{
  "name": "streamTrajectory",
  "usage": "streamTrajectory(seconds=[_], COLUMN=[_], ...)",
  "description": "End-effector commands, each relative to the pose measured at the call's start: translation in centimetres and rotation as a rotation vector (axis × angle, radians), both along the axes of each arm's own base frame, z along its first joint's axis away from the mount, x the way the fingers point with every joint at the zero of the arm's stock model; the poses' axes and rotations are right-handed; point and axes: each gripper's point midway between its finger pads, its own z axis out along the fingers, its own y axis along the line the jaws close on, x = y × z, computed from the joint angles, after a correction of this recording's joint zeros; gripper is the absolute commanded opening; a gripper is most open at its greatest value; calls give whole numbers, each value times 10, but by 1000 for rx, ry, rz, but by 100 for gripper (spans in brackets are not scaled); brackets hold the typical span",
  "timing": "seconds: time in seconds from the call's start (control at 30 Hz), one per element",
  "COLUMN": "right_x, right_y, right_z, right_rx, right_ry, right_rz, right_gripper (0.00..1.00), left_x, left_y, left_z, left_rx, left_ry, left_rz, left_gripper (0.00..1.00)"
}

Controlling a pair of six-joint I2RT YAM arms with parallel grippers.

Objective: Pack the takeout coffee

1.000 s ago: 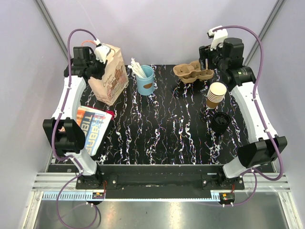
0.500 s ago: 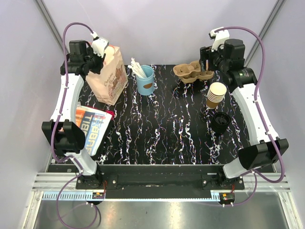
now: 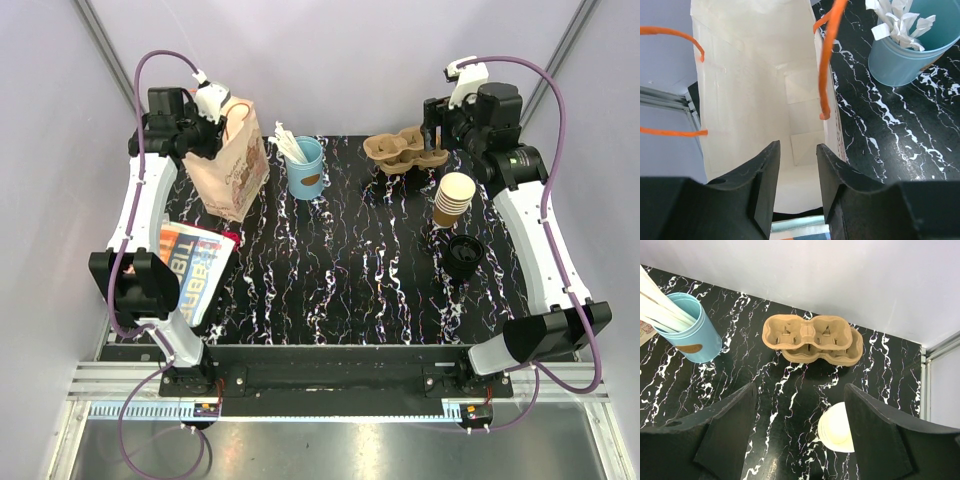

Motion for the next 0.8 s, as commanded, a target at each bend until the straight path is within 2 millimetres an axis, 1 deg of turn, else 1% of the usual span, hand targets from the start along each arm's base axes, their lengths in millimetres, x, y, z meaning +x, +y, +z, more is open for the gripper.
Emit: streamTrajectory(seconds=[0.0, 0.1, 0.17, 0.2, 0.33, 0.37, 0.43, 0.47, 0.53, 0.57, 0.6, 0.67, 0.7, 0.73, 0.77], right_x=[-8, -8, -9, -9, -10, -10, -10, -10, -11, -11, -10, -11, -10, -10, -11], right_y=[1, 2, 3, 3, 3, 2, 2, 1, 1, 1, 1, 1, 1, 1, 2], right_z=[12, 12, 12, 12, 10, 9, 9, 8, 9, 7, 7, 7, 7, 8, 8], right_rx=[25, 32, 35, 38, 37, 35, 31, 30, 29, 28, 28, 30, 29, 32, 34], right_ry=[-25, -25, -25, -24, -21, -18, -18, -18, -20, -15, -15, -16, -15, -17, -18], right_rz=[8, 10, 13, 15, 15, 13, 10, 9, 8, 6, 6, 7, 7, 8, 11], right_gripper=[77, 77, 77, 77, 77, 77, 77, 77, 77, 77, 77, 77, 77, 77, 77], left_x=[2, 2, -3, -2, -8, -9, -11, -11, -11, -11, -10, -11, -11, -11, -10], left_y=[-11, -14, -18, -18, -22, -26, -27, -27, -27, -24, -24, -27, -28, -35, -36], left_z=[21, 32, 36, 42, 50, 47, 44, 41, 41, 35, 40, 38, 34, 30, 26], left_rx=[-57, -93, -113, -127, -154, -161, -164, -165, -165, -167, -167, -167, -167, -166, -160], left_ry=[-51, -89, -103, -129, -161, -154, -145, -139, -141, -134, -157, -157, -142, -131, -124], left_rz=[-31, -16, -25, -21, -31, -51, -57, -58, -53, -34, -36, -53, -55, -71, -76], left_gripper=[41, 41, 42, 42, 42, 42, 42, 42, 42, 42, 42, 42, 42, 42, 42])
